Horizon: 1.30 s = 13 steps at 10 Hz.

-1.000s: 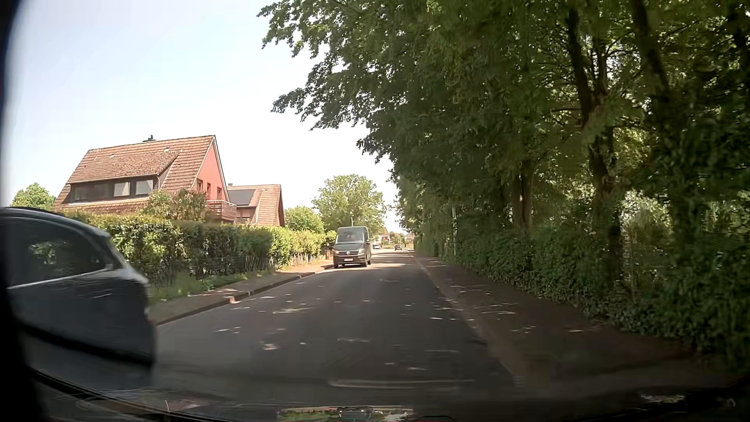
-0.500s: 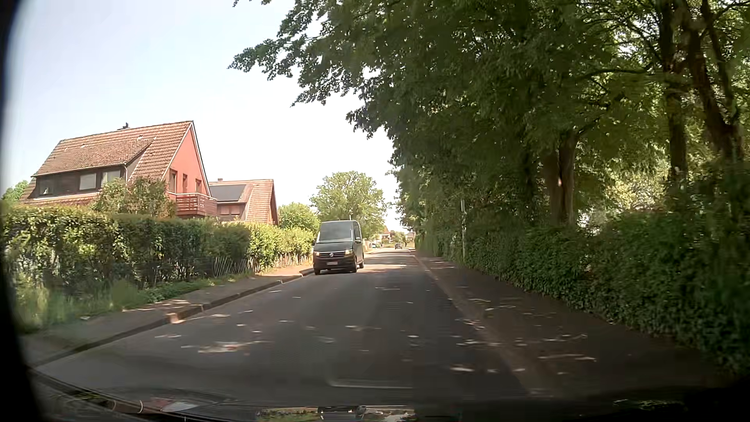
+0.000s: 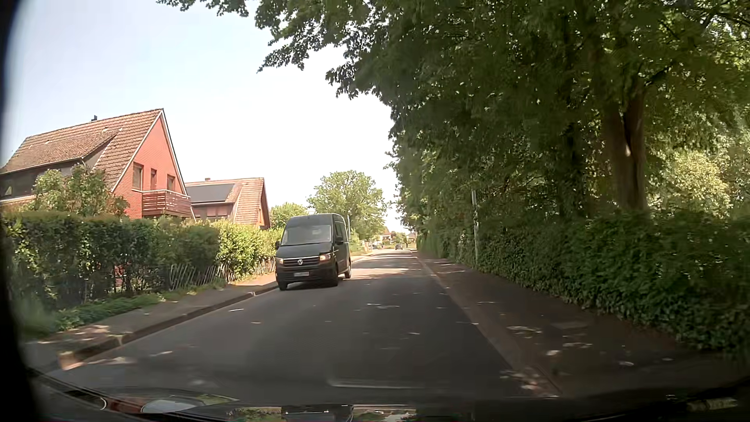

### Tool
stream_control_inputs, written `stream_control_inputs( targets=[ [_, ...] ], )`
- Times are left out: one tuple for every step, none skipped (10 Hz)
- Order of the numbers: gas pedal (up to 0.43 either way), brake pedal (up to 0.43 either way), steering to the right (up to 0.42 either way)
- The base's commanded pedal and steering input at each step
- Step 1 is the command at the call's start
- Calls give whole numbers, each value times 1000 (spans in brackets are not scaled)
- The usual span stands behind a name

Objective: Follow the waypoints while adhering to traffic rules and regulations

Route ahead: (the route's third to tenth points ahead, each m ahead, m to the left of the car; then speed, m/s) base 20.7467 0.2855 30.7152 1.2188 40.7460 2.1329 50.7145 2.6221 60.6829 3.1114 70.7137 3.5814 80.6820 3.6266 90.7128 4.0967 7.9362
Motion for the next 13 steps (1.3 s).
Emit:
stream_control_inputs(
  targets=[
    [150, 0, -5],
    [157, 0, -5],
    [157, 0, -5],
    [157, 0, -5],
    [157, 0, -5],
    [157, 0, -2],
    [150, 0, -2],
    [150, 0, -2],
    [150, 0, 0],
    [150, 0, 1],
    [150, 0, 1],
    [138, 0, 1],
    [138, 0, 1]
  ],
)
